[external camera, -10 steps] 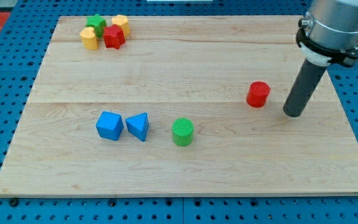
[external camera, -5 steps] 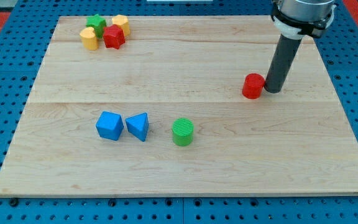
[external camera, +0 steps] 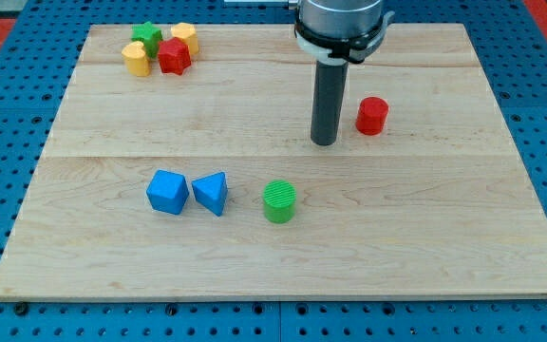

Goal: Move the red circle to the top right

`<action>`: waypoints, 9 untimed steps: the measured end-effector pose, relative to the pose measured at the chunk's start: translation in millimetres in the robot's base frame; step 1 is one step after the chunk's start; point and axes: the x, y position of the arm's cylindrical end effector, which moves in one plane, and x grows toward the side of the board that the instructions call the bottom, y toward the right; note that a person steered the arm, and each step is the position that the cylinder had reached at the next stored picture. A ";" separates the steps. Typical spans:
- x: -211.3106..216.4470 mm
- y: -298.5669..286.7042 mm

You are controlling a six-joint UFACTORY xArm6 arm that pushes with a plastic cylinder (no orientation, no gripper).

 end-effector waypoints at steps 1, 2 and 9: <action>-13.5 43.8; -37.6 88.6; -106.4 155.4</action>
